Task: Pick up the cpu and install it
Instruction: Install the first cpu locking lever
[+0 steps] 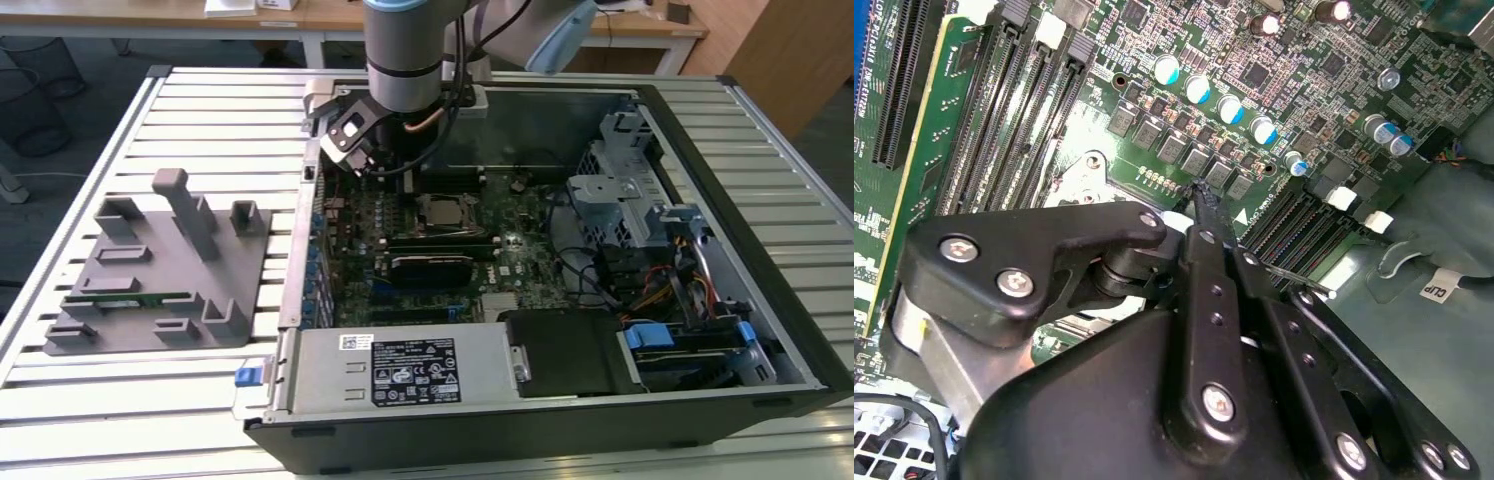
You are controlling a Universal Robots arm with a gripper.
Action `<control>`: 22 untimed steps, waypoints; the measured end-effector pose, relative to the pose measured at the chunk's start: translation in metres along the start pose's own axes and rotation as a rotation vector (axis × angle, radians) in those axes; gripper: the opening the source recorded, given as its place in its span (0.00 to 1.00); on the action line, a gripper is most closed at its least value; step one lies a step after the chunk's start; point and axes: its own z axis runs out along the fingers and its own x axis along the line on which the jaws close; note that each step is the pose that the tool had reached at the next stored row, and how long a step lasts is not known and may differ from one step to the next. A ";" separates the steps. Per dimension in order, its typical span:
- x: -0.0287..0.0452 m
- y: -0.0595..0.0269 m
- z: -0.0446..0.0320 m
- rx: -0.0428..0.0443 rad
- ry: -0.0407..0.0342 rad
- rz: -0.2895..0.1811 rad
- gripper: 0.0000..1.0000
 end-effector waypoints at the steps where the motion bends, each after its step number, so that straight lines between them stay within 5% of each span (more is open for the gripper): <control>1: 0.0000 0.0000 0.0000 0.0001 0.0001 0.000 0.11; 7: -0.0008 0.0000 -0.0018 0.0062 -0.0036 0.000 0.11; 22: -0.0007 0.0000 -0.0015 0.0051 -0.0031 0.000 0.11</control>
